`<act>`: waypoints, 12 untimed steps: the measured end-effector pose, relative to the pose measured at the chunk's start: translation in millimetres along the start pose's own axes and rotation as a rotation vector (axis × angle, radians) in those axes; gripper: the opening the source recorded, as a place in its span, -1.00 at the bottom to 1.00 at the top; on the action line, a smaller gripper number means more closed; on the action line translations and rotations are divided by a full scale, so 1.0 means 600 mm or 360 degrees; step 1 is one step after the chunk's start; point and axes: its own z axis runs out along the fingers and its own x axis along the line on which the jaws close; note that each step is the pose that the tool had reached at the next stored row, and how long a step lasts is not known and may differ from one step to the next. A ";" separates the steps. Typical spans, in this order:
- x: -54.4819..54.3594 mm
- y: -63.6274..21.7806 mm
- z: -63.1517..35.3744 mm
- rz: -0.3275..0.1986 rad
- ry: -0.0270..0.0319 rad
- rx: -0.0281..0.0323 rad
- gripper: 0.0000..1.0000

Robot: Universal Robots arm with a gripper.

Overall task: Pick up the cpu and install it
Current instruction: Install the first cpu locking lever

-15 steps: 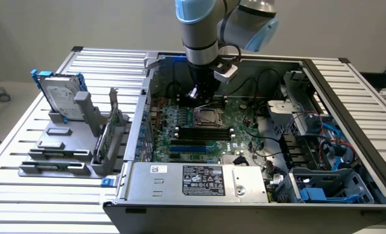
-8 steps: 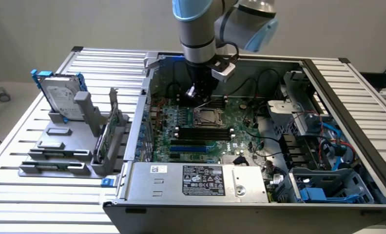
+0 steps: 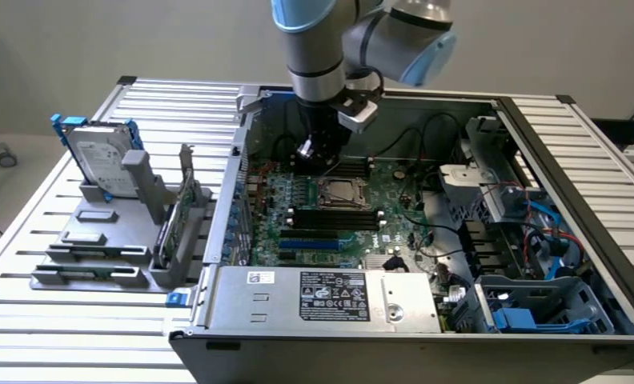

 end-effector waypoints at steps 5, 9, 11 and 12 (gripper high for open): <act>-0.011 -0.012 -0.007 0.0002 0.00072 0.00065 -0.79; -0.018 -0.010 -0.011 0.0002 0.00095 0.00087 -0.79; -0.022 -0.006 -0.012 0.0002 0.00123 0.00113 -0.79; -0.024 -0.005 -0.012 0.0003 0.00153 0.00139 -0.79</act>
